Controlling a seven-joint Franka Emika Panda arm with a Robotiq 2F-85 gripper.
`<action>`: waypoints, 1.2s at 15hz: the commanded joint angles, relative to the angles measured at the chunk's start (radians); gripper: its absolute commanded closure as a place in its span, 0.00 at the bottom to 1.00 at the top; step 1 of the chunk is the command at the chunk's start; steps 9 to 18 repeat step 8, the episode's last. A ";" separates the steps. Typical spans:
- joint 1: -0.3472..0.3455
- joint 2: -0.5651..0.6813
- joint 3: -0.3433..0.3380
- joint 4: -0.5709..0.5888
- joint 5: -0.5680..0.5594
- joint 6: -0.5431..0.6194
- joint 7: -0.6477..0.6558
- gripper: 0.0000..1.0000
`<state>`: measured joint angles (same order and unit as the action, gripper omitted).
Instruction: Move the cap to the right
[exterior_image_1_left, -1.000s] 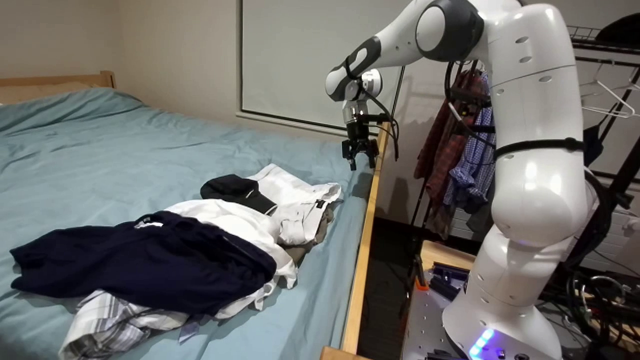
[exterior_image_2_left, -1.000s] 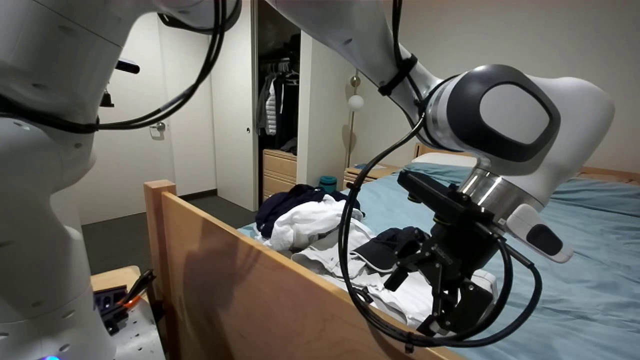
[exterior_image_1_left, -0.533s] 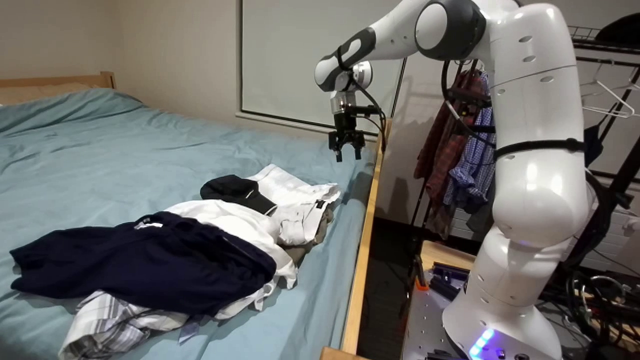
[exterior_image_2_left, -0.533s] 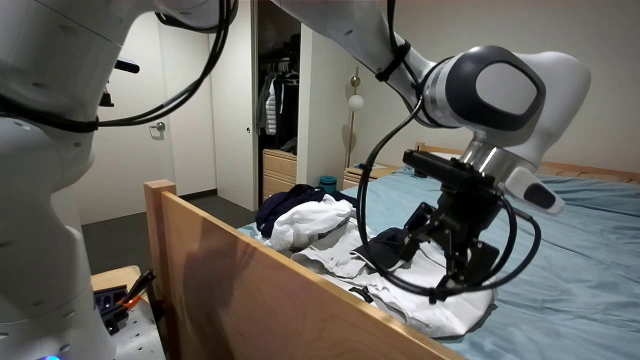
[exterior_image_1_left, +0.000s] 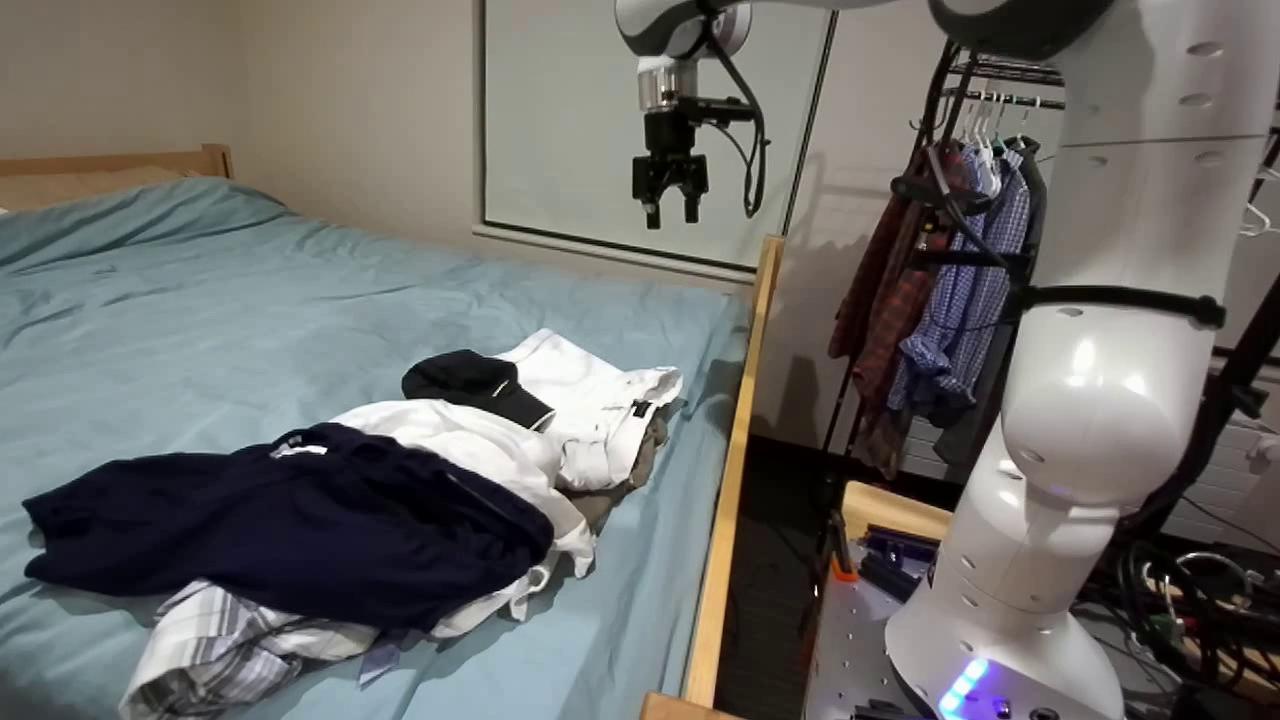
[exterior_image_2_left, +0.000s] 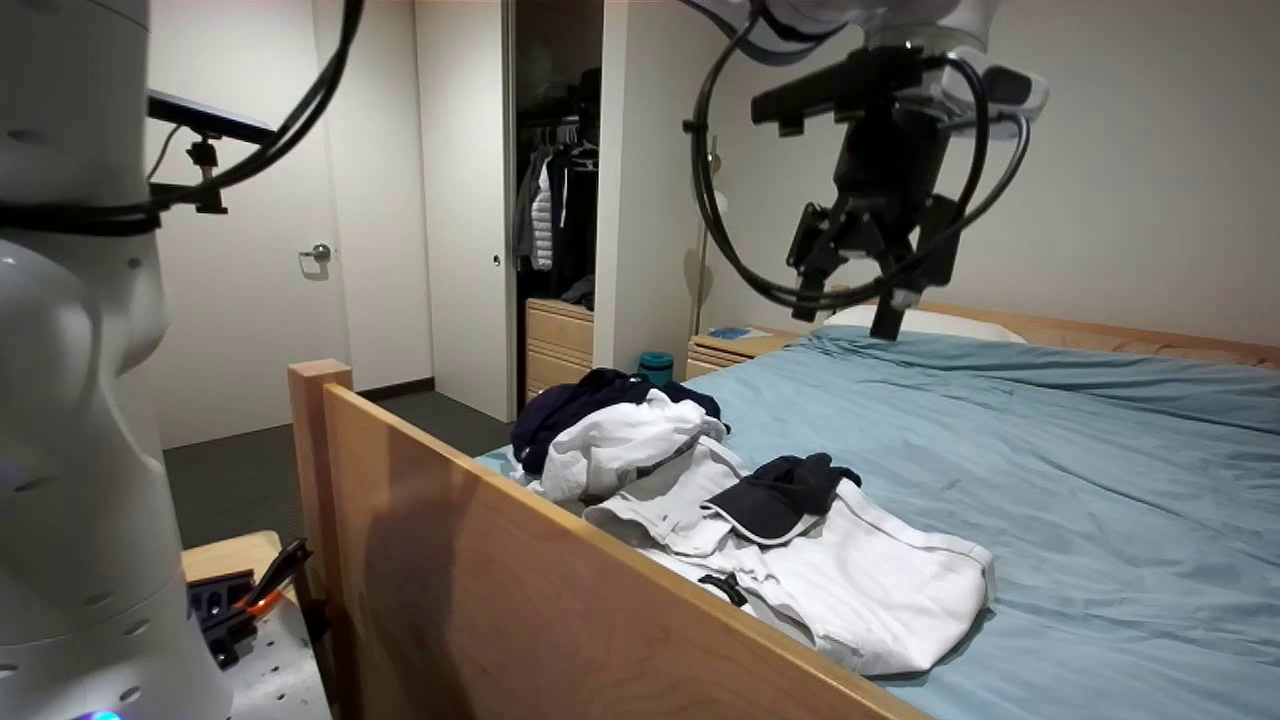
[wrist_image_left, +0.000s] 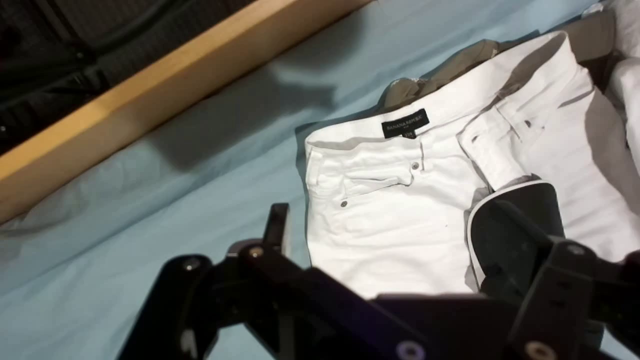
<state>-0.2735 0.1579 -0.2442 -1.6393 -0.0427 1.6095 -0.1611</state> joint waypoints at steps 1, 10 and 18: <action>0.026 -0.212 0.012 -0.240 -0.111 0.111 -0.048 0.00; 0.049 -0.300 0.015 -0.371 -0.118 0.185 -0.033 0.00; 0.049 -0.300 0.015 -0.371 -0.118 0.185 -0.033 0.00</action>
